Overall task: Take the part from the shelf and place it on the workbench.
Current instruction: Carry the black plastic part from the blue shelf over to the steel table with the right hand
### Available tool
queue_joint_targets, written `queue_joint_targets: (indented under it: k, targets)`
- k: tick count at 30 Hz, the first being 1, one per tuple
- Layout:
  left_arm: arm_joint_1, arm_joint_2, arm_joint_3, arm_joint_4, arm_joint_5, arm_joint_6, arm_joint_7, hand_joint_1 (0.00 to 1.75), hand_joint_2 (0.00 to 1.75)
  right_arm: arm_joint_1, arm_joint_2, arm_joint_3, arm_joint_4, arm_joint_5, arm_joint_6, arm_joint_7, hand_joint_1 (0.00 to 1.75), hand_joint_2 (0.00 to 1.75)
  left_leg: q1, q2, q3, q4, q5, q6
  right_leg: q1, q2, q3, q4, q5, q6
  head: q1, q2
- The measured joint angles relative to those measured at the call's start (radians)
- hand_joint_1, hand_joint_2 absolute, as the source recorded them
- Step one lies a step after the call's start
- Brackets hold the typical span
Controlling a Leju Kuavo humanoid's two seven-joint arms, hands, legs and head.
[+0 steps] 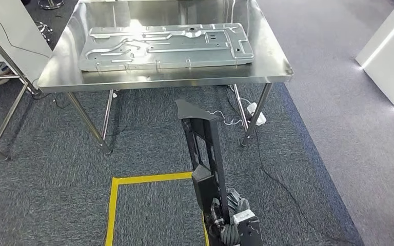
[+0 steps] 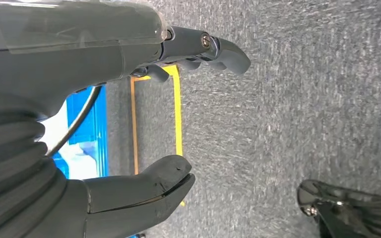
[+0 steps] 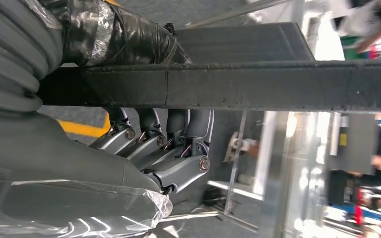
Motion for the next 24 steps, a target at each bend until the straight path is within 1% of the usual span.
queue_joint_targets:
  k: [1,2,3,4,5,6,7,8,9,10,11,12,13,14,15,16,17,18,20,21,22,24]
  targets:
    - [0.000,0.000,0.001,0.000,0.000,0.000,0.002,0.00,1.75,0.000,0.000,0.001,0.009,0.009,-0.020,0.007,1.75,1.75,0.002,-0.001,0.012,0.000,-0.010,-0.003,-0.004,-0.001,-0.024,0.008,-0.011,0.004,0.000,0.000]
    - [0.001,0.000,0.001,0.000,-0.001,0.000,0.003,0.00,1.75,0.001,0.001,0.002,0.017,0.021,-0.051,0.016,1.75,1.75,0.004,-0.002,0.027,0.000,-0.023,-0.006,-0.008,-0.003,-0.034,-0.015,0.000,0.007,0.000,0.000]
    - [0.002,-0.001,0.001,0.000,-0.003,0.000,0.005,0.00,1.75,0.000,0.003,0.001,0.024,0.037,-0.090,0.025,1.75,1.75,0.006,-0.003,0.045,0.000,-0.035,-0.011,-0.011,-0.004,-0.032,-0.062,0.035,0.010,0.000,0.000]
    - [0.004,-0.001,0.002,0.000,-0.005,0.001,0.007,0.00,1.75,0.000,0.007,-0.002,0.029,0.062,-0.133,0.034,1.75,1.75,0.008,-0.003,0.059,-0.001,-0.049,-0.016,-0.013,-0.007,-0.025,-0.123,0.095,0.011,0.000,0.000]
    - [0.004,-0.001,0.002,0.000,-0.008,0.001,0.008,0.00,1.75,-0.003,0.012,-0.009,0.034,0.104,-0.172,0.044,1.75,1.75,0.009,-0.004,0.073,0.001,-0.062,-0.021,-0.012,-0.008,-0.019,-0.175,0.142,0.009,0.000,0.000]
    - [0.003,-0.002,0.002,0.000,-0.012,0.001,0.008,0.00,1.75,-0.011,0.018,-0.017,0.038,0.163,-0.198,0.055,1.75,1.75,0.009,-0.003,0.081,0.001,-0.073,-0.029,-0.011,-0.009,-0.014,-0.209,0.177,0.004,0.000,0.000]
    - [0.000,-0.001,0.002,0.000,-0.017,0.001,0.009,0.00,1.75,-0.023,0.026,-0.026,0.042,0.234,-0.212,0.067,1.75,1.75,0.008,-0.002,0.089,0.002,-0.081,-0.037,-0.009,-0.008,-0.012,-0.226,0.194,-0.003,-0.001,0.000]
    - [-0.004,-0.001,0.002,0.000,-0.022,0.000,0.009,0.00,1.75,-0.042,0.034,-0.034,0.045,0.310,-0.215,0.081,1.75,1.75,0.007,0.000,0.095,0.005,-0.084,-0.044,-0.006,-0.005,-0.009,-0.227,0.187,-0.011,-0.001,0.000]
    - [-0.008,-0.001,0.002,0.000,-0.029,0.000,0.010,0.00,1.75,-0.065,0.043,-0.039,0.047,0.382,-0.216,0.098,1.75,1.75,0.007,0.001,0.097,0.008,-0.084,-0.050,-0.007,-0.002,-0.002,-0.231,0.186,-0.019,-0.001,0.000]
    - [-0.012,0.000,0.001,0.000,-0.036,-0.002,0.011,0.00,1.75,-0.092,0.053,-0.043,0.049,0.451,-0.216,0.117,1.75,1.75,0.008,0.002,0.095,0.025,-0.080,-0.053,-0.008,0.001,0.006,-0.235,0.184,-0.026,-0.001,0.000]
    - [-0.015,0.001,0.000,0.000,-0.044,-0.004,0.012,0.00,1.75,-0.122,0.063,-0.045,0.053,0.515,-0.216,0.136,1.75,1.75,0.010,0.002,0.081,0.056,-0.078,-0.056,-0.009,0.002,0.016,-0.238,0.181,-0.033,-0.001,0.000]
    - [-0.018,0.001,-0.002,0.000,-0.051,-0.006,0.014,0.00,1.75,-0.156,0.073,-0.047,0.058,0.581,-0.216,0.157,1.75,1.75,0.011,0.002,0.052,0.105,-0.086,-0.058,-0.010,0.002,0.025,-0.242,0.176,-0.040,-0.001,0.000]
    - [-0.020,0.002,-0.003,0.000,-0.058,-0.008,0.017,0.00,1.75,-0.192,0.083,-0.049,0.066,0.646,-0.217,0.178,1.75,1.75,0.012,0.001,0.014,0.166,-0.103,-0.061,-0.009,0.002,0.033,-0.244,0.170,-0.044,-0.001,0.000]
    - [-0.021,0.003,-0.005,0.000,-0.065,-0.009,0.019,0.00,1.75,-0.229,0.091,-0.050,0.075,0.705,-0.217,0.198,1.75,1.75,0.012,0.002,-0.030,0.224,-0.130,-0.064,-0.008,0.002,0.040,-0.244,0.163,-0.048,-0.002,0.000]
    - [-0.022,0.005,-0.007,0.000,-0.072,-0.010,0.021,0.00,1.75,-0.265,0.097,-0.050,0.088,0.764,-0.217,0.221,1.75,1.75,0.012,0.002,-0.071,0.267,-0.158,-0.066,-0.007,0.003,0.049,-0.244,0.155,-0.049,-0.002,0.000]
    - [-0.021,0.007,-0.008,0.000,-0.077,-0.011,0.024,0.00,1.75,-0.296,0.102,-0.049,0.102,0.812,-0.217,0.242,1.75,1.75,0.012,0.002,-0.100,0.285,-0.176,-0.067,-0.005,0.004,0.060,-0.244,0.146,-0.049,-0.002,0.000]
    - [-0.021,0.009,-0.010,0.000,-0.082,-0.011,0.025,0.00,1.75,-0.323,0.106,-0.047,0.116,0.849,-0.217,0.258,1.75,1.75,0.012,0.002,-0.116,0.273,-0.172,-0.067,-0.005,0.005,0.073,-0.244,0.136,-0.048,-0.002,0.000]
    - [-0.020,0.011,-0.011,0.000,-0.085,-0.012,0.027,0.00,1.75,-0.345,0.110,-0.045,0.128,0.875,-0.217,0.269,1.75,1.75,0.012,0.002,-0.119,0.233,-0.143,-0.064,-0.005,0.005,0.088,-0.244,0.126,-0.047,-0.002,0.000]
    - [-0.017,0.014,-0.014,0.000,-0.088,-0.014,0.029,0.00,1.75,-0.378,0.117,-0.041,0.149,0.899,-0.217,0.281,1.75,1.75,0.009,0.003,-0.108,0.122,-0.035,-0.057,-0.004,0.003,0.115,-0.244,0.104,-0.040,-0.001,0.000]
    - [-0.017,0.015,-0.015,0.000,-0.090,-0.015,0.030,0.00,1.75,-0.393,0.120,-0.037,0.160,0.908,-0.217,0.289,1.75,1.75,0.005,0.004,-0.103,0.083,0.005,-0.052,-0.003,0.002,0.125,-0.245,0.094,-0.035,-0.001,0.000]
    - [-0.017,0.016,-0.017,0.000,-0.093,-0.016,0.031,0.00,1.75,-0.410,0.121,-0.032,0.173,0.923,-0.216,0.300,1.75,1.75,0.002,0.004,-0.099,0.062,0.031,-0.046,-0.002,0.003,0.132,-0.247,0.087,-0.028,-0.001,0.000]
    - [-0.019,0.017,-0.024,0.000,-0.102,-0.019,0.035,0.00,1.75,-0.450,0.121,-0.008,0.206,0.977,-0.213,0.335,1.75,1.75,0.001,0.003,-0.091,0.054,0.033,-0.035,0.000,0.005,0.139,-0.242,0.086,-0.016,-0.001,0.000]
